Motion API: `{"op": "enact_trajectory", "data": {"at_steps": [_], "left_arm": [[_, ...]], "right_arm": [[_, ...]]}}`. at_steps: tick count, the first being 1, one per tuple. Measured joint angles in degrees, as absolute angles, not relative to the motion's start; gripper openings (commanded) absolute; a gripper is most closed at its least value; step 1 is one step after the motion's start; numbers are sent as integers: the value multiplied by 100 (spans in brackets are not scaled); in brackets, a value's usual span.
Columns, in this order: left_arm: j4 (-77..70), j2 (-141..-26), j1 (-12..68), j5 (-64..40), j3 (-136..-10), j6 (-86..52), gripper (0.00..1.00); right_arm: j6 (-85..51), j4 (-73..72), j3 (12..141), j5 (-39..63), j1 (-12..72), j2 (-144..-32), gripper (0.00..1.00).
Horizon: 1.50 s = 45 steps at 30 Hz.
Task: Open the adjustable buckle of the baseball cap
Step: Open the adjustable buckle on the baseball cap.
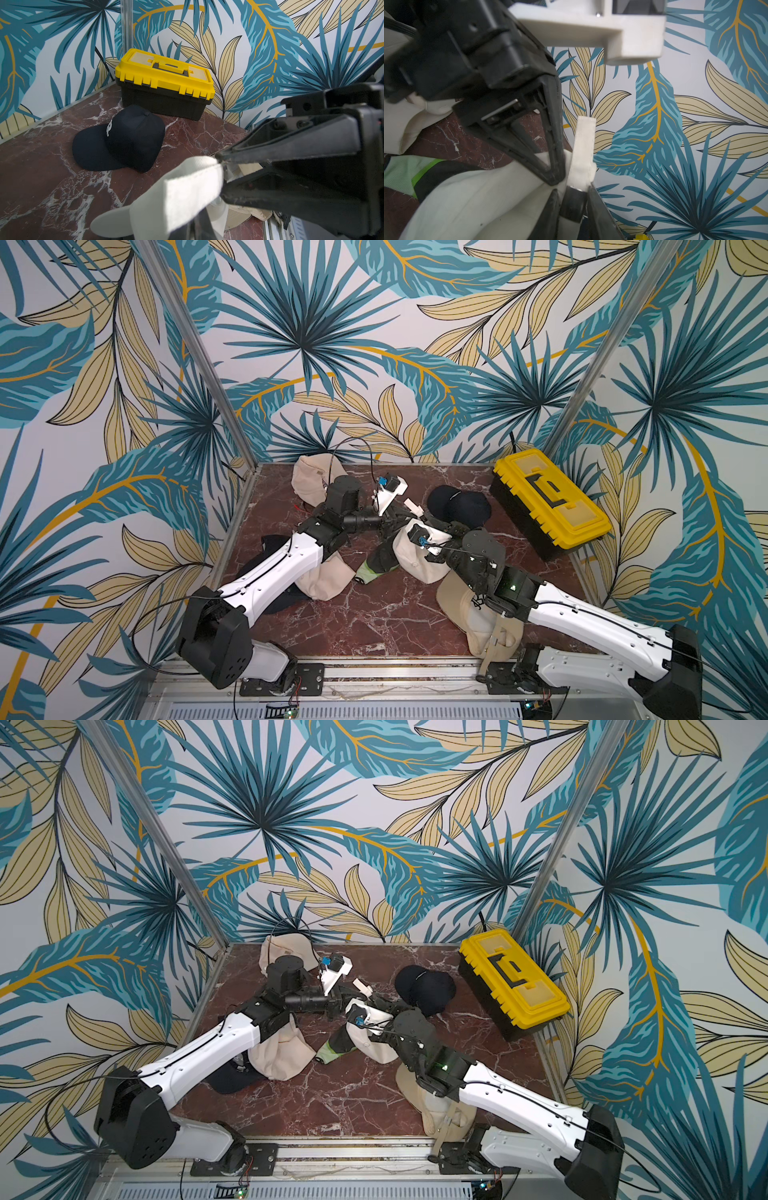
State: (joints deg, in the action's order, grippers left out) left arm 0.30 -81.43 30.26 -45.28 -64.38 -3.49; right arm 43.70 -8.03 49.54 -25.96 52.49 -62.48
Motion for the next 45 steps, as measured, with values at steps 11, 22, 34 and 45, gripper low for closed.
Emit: {"op": "enact_trajectory", "data": {"at_steps": [11, 22, 34, 45], "left_arm": [[78, -8141, 2993, -4552, -6438, -349, 0], [132, -8003, 2991, -4477, -6438, -497, 0], [141, -8007, 3006, -4497, -6442, -888, 0], [143, -8086, 2672, -4152, -6504, -1166, 0]], "right_arm": [[4366, -825, 5124, -2757, 5249, -6539, 21], [4303, -1041, 5137, -2810, 5214, -6558, 8], [4010, -1264, 4436, -1151, 4593, -5784, 6], [3933, -1640, 3861, -543, 4222, -5234, 4]]}}
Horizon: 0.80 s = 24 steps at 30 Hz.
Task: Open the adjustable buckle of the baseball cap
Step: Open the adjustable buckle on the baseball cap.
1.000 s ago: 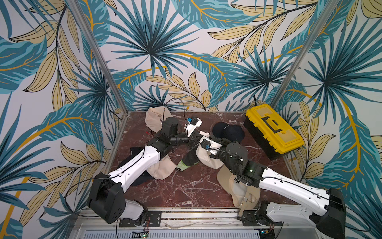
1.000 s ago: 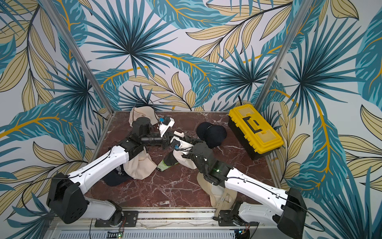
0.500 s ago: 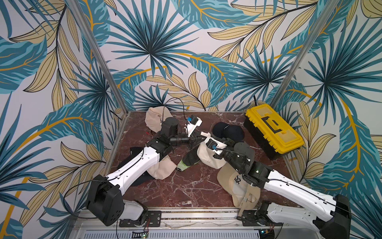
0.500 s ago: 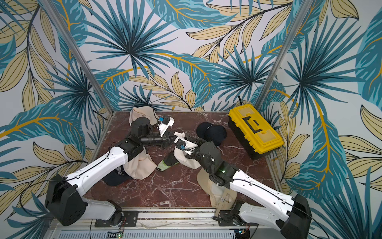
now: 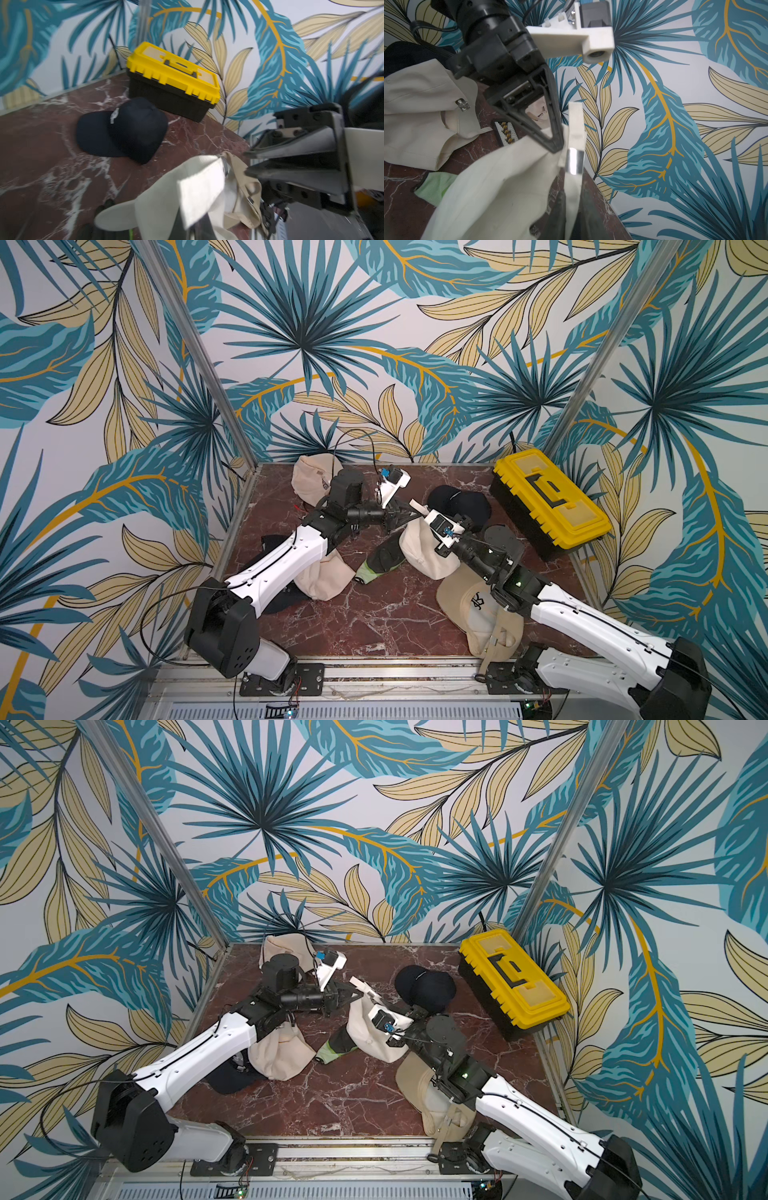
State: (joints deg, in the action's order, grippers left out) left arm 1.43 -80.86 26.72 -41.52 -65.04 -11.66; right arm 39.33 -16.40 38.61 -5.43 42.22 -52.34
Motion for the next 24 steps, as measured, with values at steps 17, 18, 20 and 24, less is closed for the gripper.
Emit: {"op": "enact_trajectory", "data": {"at_steps": [17, 18, 20, 24], "left_arm": [[75, -8195, 2530, -4401, -6692, -770, 0], [71, -8195, 2534, -4425, -6692, -735, 0], [71, -8200, 2550, -4471, -6692, -698, 0], [71, -8215, 2604, -4552, -6692, -633, 0]], "right_arm": [[3446, -1455, 4274, -290, 4047, -5800, 50], [3417, -1466, 4327, -290, 4047, -5848, 50], [3345, -1468, 4407, -294, 4047, -5927, 53], [3253, -1472, 4558, -318, 4047, -6088, 53]]}}
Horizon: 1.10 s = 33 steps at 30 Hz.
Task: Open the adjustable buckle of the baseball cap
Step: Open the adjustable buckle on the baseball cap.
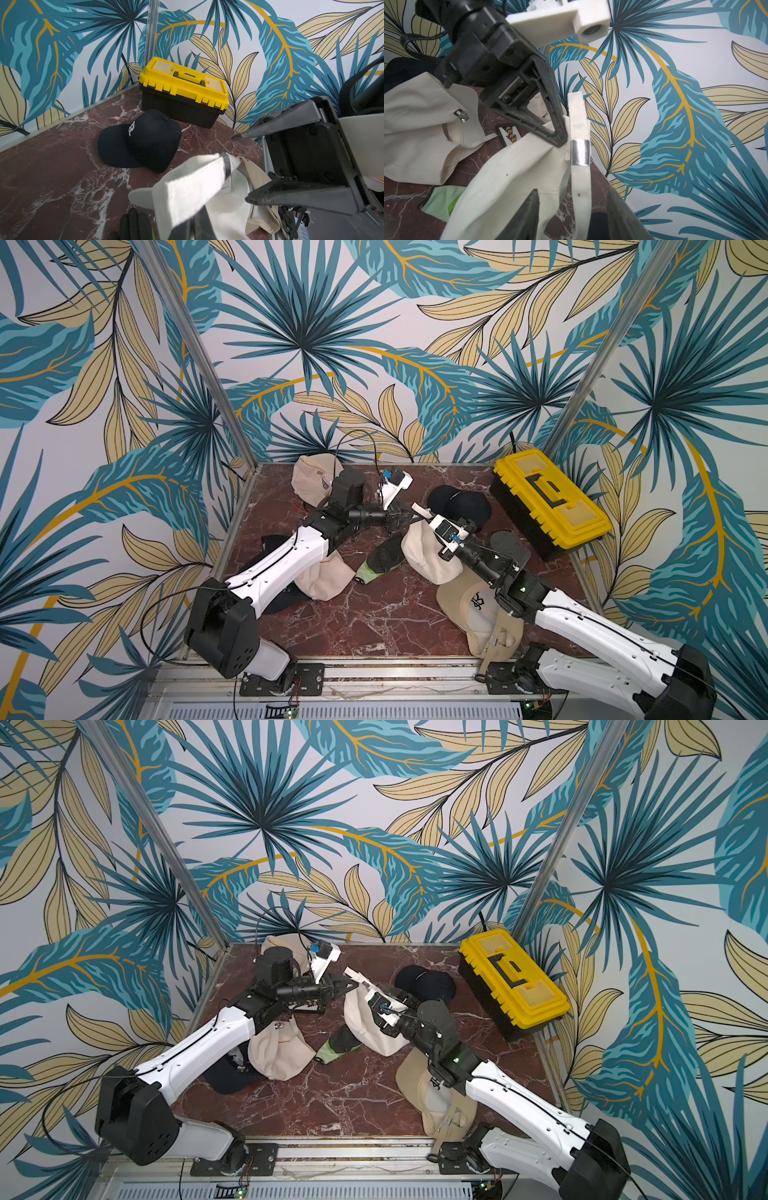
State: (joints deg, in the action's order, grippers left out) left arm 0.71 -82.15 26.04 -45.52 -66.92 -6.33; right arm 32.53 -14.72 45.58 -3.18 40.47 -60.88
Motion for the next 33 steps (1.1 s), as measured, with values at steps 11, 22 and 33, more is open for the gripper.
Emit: {"op": "enact_trajectory", "data": {"at_steps": [11, 22, 33], "left_arm": [[73, -8241, 2773, -4713, -6692, -434, 0], [71, -8241, 2823, -4770, -6692, -429, 0], [69, -8241, 2884, -4772, -6692, -429, 0]], "right_arm": [[3129, -1516, 4790, -318, 4047, -6357, 39], [3131, -1525, 4834, -351, 4093, -6464, 32], [3245, -1546, 4834, -578, 4206, -6462, 25]]}}
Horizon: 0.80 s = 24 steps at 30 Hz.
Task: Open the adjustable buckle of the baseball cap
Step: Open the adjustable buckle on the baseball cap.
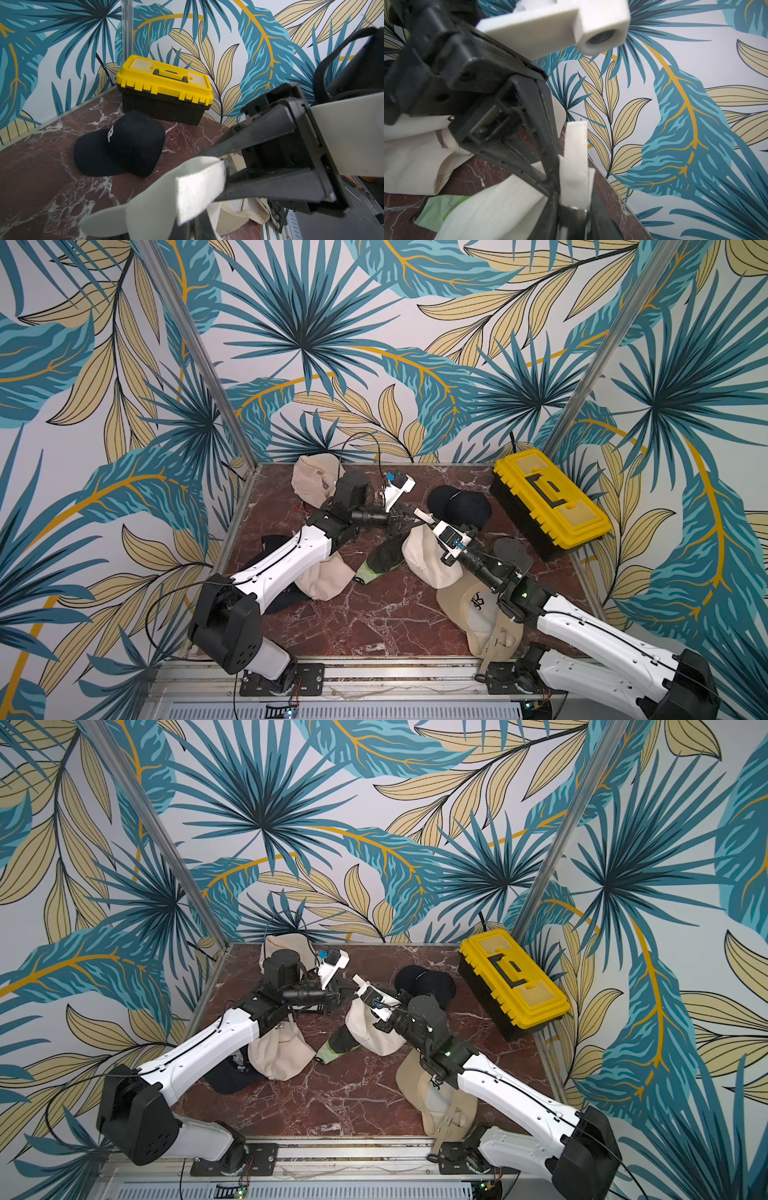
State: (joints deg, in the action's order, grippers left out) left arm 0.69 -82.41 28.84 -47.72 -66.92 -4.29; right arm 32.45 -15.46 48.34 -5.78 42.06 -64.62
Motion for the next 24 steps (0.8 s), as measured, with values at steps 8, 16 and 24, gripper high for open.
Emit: {"op": "enact_trajectory", "data": {"at_steps": [8, 16, 24], "left_arm": [[64, -8265, 2893, -4768, -6692, -434, 0], [71, -8353, 2923, -4753, -6753, -436, 0], [43, -8394, 2932, -4602, -6801, -561, 0]], "right_arm": [[3328, -1634, 4834, -729, 4244, -6464, 27], [3413, -1656, 4834, -786, 4248, -6462, 14], [3413, -1678, 4821, -851, 4248, -6403, 14]]}}
